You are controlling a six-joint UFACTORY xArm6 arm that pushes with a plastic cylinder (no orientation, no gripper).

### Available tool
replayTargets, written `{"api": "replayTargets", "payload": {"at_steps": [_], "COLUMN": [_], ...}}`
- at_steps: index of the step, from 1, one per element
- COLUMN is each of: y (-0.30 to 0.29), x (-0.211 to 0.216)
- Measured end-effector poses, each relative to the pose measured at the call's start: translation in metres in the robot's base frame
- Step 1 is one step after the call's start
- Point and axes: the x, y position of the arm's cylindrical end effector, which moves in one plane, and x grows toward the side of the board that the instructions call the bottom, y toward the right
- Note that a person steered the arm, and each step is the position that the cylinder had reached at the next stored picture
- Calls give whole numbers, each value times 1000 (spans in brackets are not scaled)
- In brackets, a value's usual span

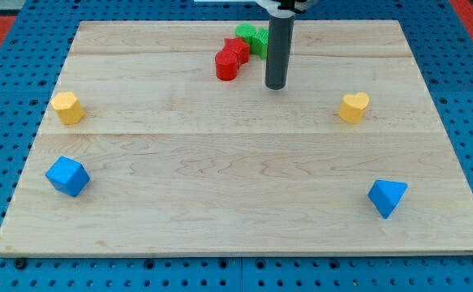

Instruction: Move the yellow hexagon towards a group of blocks

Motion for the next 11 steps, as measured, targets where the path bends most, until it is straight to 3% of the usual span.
{"api": "replayTargets", "payload": {"at_steps": [8,9,11], "y": [53,-4,-232], "x": [-4,35,96]}}
